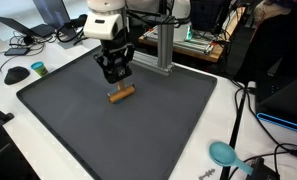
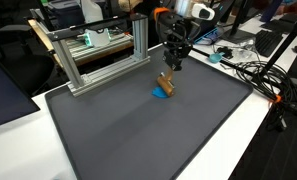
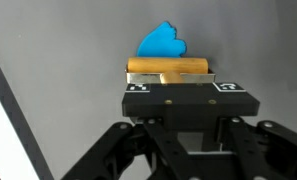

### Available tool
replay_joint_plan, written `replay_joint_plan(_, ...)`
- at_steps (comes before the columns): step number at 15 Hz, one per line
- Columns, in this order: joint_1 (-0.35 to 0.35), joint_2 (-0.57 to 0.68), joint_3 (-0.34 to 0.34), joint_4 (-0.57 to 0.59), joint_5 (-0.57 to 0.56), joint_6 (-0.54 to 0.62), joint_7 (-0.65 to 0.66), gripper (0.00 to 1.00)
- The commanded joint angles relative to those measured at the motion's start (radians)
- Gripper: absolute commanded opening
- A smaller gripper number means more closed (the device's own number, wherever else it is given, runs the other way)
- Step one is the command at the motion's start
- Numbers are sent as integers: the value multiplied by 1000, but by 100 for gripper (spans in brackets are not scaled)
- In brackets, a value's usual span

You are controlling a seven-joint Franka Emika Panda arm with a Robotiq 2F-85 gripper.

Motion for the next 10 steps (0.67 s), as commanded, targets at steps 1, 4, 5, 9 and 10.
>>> replay_joint_plan(1,-31,4,30,2,126,3,-30,22)
replay_joint_plan(4,-44,-63,21,-19,214,33,32,22)
replay_joint_plan(5,-43,-84,13,-27,233,44,68,22)
replay_joint_plan(9,-27,-195,-34,-49,204,31,262,22)
replay_joint_plan(10,-23,-219,-43,-49,195,23,318,22)
